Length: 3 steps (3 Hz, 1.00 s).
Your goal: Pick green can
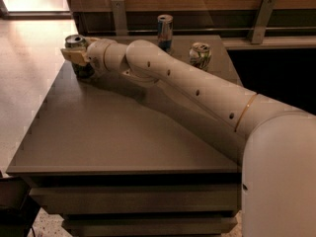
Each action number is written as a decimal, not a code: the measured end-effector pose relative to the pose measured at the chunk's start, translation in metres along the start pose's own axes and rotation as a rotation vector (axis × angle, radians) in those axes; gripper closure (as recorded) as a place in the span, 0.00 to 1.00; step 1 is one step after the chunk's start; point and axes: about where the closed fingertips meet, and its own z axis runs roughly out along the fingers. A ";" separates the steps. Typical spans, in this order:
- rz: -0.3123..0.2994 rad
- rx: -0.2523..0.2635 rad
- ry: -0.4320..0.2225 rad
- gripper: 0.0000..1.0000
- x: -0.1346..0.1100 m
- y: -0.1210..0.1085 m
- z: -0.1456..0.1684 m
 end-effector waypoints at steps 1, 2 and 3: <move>0.000 -0.004 0.000 0.85 0.000 0.002 0.002; 0.001 -0.007 0.000 1.00 0.000 0.004 0.003; 0.001 -0.007 0.000 1.00 0.000 0.004 0.003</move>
Offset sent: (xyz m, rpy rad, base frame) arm -0.0009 0.0021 0.0000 0.0003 0.0003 0.0031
